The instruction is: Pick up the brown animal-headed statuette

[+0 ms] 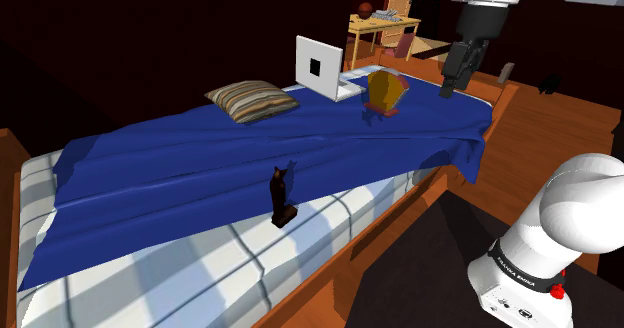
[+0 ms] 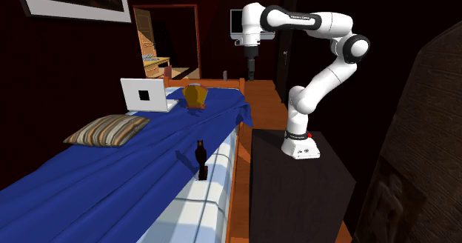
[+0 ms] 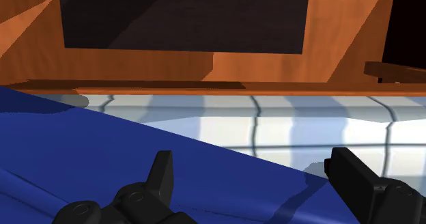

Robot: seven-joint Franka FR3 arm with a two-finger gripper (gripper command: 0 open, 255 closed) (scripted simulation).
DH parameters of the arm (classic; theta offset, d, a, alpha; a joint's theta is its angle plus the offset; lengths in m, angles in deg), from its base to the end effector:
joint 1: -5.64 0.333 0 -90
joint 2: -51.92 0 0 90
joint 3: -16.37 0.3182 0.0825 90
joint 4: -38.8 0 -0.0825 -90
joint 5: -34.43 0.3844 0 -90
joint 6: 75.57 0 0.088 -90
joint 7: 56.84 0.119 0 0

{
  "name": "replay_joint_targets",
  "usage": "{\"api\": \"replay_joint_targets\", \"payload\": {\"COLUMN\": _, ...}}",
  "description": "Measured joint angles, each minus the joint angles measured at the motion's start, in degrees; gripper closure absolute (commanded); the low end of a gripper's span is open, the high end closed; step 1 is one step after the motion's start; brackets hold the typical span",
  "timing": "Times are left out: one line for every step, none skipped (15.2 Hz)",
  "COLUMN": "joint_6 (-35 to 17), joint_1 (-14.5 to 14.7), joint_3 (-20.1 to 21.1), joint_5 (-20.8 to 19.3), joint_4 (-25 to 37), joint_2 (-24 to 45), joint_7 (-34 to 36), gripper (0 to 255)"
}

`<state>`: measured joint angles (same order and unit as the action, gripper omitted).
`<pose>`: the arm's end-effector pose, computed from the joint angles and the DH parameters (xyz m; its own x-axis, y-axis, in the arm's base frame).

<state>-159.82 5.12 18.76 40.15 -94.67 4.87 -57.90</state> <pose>0.2849 0.0262 0.5943 0.9982 0.0466 -0.0368 0.0440 -0.9966 -0.0698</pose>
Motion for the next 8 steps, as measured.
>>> {"api": "replay_joint_targets", "payload": {"joint_6": 0.0, "joint_1": 0.0, "joint_3": 0.0, "joint_5": 0.0, "joint_4": 0.0, "joint_2": 0.0, "joint_7": 0.0, "gripper": 0}}
{"api": "replay_joint_targets", "payload": {"joint_6": -0.8, "joint_1": 0.1, "joint_3": 0.4, "joint_5": 0.4, "joint_4": -0.5, "joint_2": 0.0, "joint_7": 0.5, "gripper": 0}}
{"api": "replay_joint_targets", "payload": {"joint_6": -2.2, "joint_1": 0.2, "joint_3": 0.9, "joint_5": 0.9, "joint_4": -1.3, "joint_2": 0.2, "joint_7": 1.0, "gripper": 0}}
{"api": "replay_joint_targets", "payload": {"joint_6": -3.7, "joint_1": 0.4, "joint_3": 1.8, "joint_5": 1.6, "joint_4": -2.2, "joint_2": 0.3, "joint_7": 2.0, "gripper": 0}}
{"api": "replay_joint_targets", "payload": {"joint_6": -5.6, "joint_1": 0.7, "joint_3": 3.1, "joint_5": 2.6, "joint_4": -3.2, "joint_2": 0.7, "joint_7": 3.2, "gripper": 0}}
{"api": "replay_joint_targets", "payload": {"joint_6": -7.5, "joint_1": 1.0, "joint_3": 4.1, "joint_5": 3.5, "joint_4": -4.1, "joint_2": 0.9, "joint_7": 4.3, "gripper": 0}}
{"api": "replay_joint_targets", "payload": {"joint_6": -9.5, "joint_1": 1.1, "joint_3": 5.1, "joint_5": 4.3, "joint_4": -4.6, "joint_2": 1.9, "joint_7": 5.3, "gripper": 0}}
{"api": "replay_joint_targets", "payload": {"joint_6": -11.2, "joint_1": 1.4, "joint_3": 6.3, "joint_5": 5.1, "joint_4": -5.0, "joint_2": 2.4, "joint_7": 6.5, "gripper": 0}}
